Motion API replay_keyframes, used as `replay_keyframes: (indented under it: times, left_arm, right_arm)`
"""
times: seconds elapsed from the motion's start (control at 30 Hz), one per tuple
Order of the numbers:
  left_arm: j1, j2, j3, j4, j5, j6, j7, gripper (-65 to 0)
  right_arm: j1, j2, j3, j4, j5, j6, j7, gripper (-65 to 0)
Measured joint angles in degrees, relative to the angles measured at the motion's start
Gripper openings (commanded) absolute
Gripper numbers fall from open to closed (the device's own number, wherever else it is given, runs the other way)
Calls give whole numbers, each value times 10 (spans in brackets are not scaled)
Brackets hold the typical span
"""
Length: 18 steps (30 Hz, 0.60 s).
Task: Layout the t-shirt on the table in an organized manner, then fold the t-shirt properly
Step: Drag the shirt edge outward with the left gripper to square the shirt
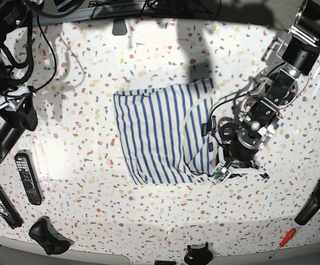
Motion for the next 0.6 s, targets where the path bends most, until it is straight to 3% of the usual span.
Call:
replay_keyframes:
  times: [0.13,0.27,0.33,0.6]
  left_arm:
    - [0,-2,0,0,0,0,0,-650]
    - [0,-2,0,0,1,19,-4,-416]
    - [0,-3,0,0,-2,58,-19,-380]
    - [-22,-5,1,0,-7,199,-11,-381]
  right_arm:
    - [0,0,0,0,0,0,0,-406]
    - [0,0,0,0,0,0,0,-406]
    - [0,0,0,0,0,0,0,-406]
    - [0,0,0,0,0,0,0,-406]
